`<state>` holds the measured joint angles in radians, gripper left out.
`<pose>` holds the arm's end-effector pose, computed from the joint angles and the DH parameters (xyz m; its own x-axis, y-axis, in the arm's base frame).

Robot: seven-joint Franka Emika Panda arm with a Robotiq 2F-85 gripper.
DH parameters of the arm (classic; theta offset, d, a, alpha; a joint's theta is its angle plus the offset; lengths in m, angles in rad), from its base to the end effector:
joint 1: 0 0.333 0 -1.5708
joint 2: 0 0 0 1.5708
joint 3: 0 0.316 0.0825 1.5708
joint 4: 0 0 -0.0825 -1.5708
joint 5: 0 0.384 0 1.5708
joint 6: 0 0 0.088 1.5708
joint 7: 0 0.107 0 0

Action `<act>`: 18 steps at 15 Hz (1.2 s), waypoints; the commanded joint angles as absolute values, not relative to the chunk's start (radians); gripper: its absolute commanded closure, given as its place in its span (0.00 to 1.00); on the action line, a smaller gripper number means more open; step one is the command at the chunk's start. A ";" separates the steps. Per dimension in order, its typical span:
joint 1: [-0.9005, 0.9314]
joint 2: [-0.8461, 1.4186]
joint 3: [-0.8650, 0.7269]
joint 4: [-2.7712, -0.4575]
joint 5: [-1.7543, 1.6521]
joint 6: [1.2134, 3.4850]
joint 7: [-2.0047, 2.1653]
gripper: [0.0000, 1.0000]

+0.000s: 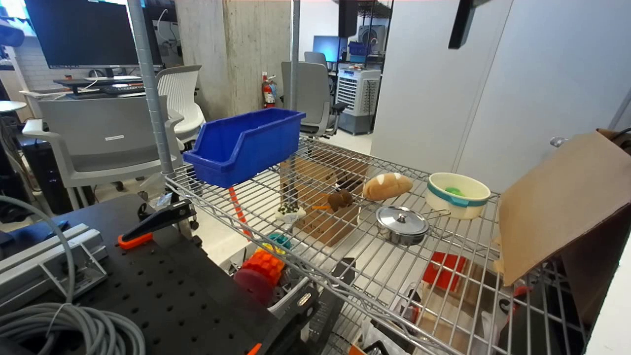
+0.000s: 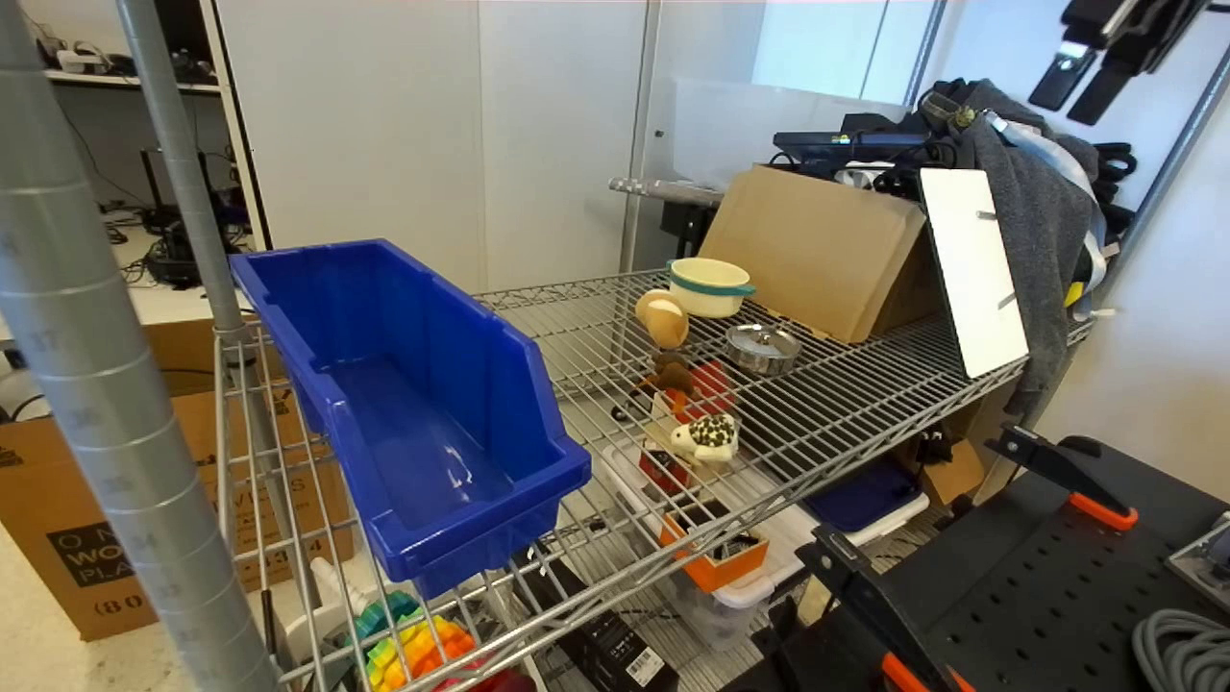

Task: Take the lid off of the pot

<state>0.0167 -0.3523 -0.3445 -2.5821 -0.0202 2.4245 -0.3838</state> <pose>0.4084 -0.1373 0.3915 0.9769 0.0749 0.2001 0.0821 -0.9962 -0.0280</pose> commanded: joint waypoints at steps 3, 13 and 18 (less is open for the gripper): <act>0.073 0.036 -0.330 -2.306 -0.044 2.425 -0.257 0.00; -0.092 0.601 -0.137 -1.782 0.004 2.295 -0.078 0.00; -0.093 0.735 -0.107 -1.651 0.019 2.283 0.003 0.00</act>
<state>-0.0780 0.6689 -0.1351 -1.7463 0.0044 2.3198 -0.0421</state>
